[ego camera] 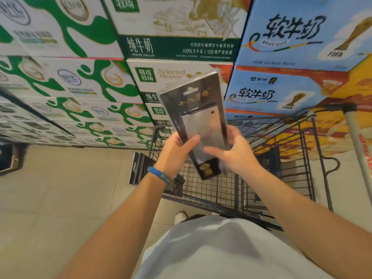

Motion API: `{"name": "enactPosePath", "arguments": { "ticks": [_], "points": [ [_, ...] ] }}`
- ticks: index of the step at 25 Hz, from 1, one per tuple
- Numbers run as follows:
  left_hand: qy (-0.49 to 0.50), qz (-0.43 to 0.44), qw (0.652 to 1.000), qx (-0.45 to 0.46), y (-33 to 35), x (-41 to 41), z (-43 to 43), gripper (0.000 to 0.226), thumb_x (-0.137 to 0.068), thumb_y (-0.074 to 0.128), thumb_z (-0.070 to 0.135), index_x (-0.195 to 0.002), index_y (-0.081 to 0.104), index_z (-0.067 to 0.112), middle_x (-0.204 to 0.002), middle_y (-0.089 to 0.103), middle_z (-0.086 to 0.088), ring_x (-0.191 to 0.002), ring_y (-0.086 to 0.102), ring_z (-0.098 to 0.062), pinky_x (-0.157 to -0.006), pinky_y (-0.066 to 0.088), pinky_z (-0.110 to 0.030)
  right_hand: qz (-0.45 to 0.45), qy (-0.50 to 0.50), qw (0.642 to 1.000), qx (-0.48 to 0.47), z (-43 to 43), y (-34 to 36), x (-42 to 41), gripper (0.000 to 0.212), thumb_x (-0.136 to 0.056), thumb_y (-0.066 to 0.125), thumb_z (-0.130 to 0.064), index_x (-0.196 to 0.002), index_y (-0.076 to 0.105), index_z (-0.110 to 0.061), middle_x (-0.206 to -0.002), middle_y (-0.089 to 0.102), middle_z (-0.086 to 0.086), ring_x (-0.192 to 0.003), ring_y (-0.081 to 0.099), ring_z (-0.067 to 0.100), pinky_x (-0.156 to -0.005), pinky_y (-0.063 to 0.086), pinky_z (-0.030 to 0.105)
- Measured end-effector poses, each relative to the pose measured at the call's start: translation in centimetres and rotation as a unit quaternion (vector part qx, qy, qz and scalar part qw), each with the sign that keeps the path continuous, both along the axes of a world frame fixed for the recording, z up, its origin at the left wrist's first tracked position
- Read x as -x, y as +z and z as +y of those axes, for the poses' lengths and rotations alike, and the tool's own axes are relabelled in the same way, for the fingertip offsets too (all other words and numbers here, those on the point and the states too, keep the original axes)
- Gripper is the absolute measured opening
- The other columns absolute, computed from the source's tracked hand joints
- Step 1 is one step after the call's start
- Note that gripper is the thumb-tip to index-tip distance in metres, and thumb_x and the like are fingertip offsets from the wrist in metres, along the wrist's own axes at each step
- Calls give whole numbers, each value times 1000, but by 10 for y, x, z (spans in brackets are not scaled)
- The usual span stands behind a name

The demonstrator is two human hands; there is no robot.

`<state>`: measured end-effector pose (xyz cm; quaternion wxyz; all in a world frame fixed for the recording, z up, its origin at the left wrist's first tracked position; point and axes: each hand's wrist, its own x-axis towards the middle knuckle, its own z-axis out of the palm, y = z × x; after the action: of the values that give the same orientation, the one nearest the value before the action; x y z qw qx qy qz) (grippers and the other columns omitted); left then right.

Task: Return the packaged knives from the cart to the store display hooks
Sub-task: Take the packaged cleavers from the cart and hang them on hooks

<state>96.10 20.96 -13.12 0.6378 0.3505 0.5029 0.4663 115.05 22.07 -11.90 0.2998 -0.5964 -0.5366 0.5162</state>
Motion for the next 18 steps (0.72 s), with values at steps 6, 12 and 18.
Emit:
{"name": "enactPosePath", "arguments": {
  "ticks": [6,12,18],
  "points": [
    [56,244,964,91,-46,40,-35,32,-94,64,9,-125,59,9,-119,63,-4,-112,59,-24,-88,50,-19,-35,-17,999,-11,-1,-26,11,23,-80,87,-26,-90,67,-32,-80,74,-13,-77,68,2,-69,53,29],
    [-48,591,781,194,-102,86,-80,51,-99,51,28,-145,44,7,-159,28,-13,-144,28,-28,-117,28,-36,-61,-9,998,-6,-5,-49,4,13,-80,87,-29,-82,76,-35,-82,76,-18,-86,71,10,-83,59,48],
    [42,549,790,271,-111,94,-60,55,-90,64,26,-142,45,16,-132,54,-14,-120,53,-33,-99,49,-40,-121,23,991,49,-17,-70,-2,19,-77,87,-41,-88,73,-48,-83,72,-26,-88,68,12,-83,58,46]
  ]
}}
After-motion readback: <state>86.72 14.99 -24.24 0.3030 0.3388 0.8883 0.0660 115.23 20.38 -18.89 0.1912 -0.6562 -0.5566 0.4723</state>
